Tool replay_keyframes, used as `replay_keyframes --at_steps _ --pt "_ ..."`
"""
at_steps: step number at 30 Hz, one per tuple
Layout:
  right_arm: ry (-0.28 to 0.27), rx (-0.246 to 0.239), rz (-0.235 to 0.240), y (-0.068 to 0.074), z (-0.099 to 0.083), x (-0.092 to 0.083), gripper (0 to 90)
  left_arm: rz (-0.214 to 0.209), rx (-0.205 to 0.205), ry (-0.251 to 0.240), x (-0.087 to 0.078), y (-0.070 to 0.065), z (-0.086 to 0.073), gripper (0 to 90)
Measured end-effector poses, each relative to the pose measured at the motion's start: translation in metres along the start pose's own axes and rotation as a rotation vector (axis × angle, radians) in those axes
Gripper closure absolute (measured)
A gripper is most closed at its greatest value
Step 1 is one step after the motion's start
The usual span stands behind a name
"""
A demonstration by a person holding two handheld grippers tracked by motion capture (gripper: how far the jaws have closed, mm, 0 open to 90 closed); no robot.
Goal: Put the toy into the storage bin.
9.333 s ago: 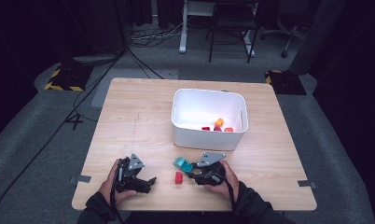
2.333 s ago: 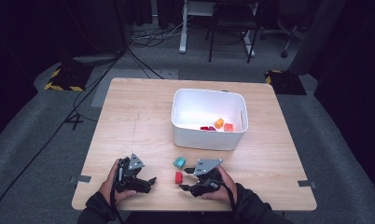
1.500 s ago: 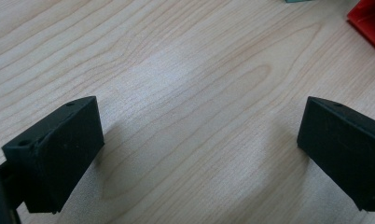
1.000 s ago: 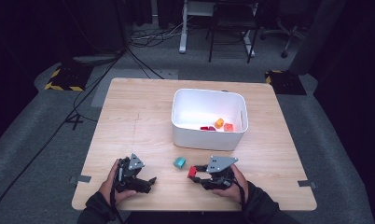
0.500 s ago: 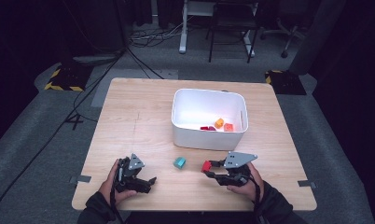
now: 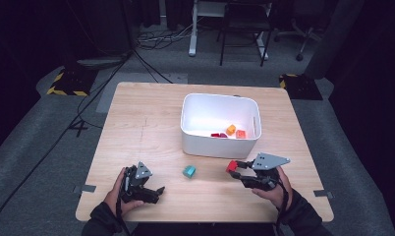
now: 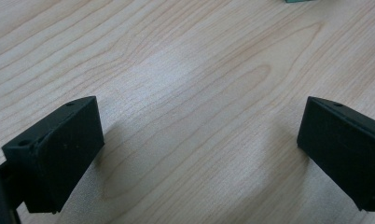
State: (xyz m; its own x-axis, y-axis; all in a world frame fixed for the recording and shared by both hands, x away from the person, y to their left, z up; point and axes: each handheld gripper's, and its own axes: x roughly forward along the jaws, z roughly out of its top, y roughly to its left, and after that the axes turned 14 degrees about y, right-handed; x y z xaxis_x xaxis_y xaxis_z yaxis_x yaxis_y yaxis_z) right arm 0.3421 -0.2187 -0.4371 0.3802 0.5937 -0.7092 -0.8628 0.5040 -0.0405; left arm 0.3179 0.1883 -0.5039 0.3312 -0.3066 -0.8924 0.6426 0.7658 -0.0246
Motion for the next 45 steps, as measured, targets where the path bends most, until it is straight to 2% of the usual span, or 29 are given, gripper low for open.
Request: replay_keyframes --at_steps 5,12,22,28,37,45 --pt "-0.02 0.02 -0.028 -0.008 0.002 -0.014 59.1 0.0 0.0 0.0 0.0 0.0 0.0 0.5" --pt "-0.035 0.037 -0.05 -0.012 0.003 -0.028 59.1 -0.003 0.0 0.0 0.0 0.0 0.0 0.5" --pt "-0.053 0.031 -0.099 -0.019 0.011 -0.047 59.1 -0.002 0.0 0.0 0.0 0.0 0.0 0.5" --pt "-0.066 0.024 -0.116 -0.025 0.019 -0.055 59.1 -0.003 0.0 0.0 0.0 0.0 0.0 0.5" --pt "-0.083 0.038 -0.139 -0.032 0.029 -0.063 59.1 -0.002 0.0 0.0 0.0 0.0 0.0 0.5" --pt "-0.088 0.031 -0.165 -0.035 0.041 -0.07 59.2 -0.002 -0.003 0.0 0.0 0.0 0.0 0.5"
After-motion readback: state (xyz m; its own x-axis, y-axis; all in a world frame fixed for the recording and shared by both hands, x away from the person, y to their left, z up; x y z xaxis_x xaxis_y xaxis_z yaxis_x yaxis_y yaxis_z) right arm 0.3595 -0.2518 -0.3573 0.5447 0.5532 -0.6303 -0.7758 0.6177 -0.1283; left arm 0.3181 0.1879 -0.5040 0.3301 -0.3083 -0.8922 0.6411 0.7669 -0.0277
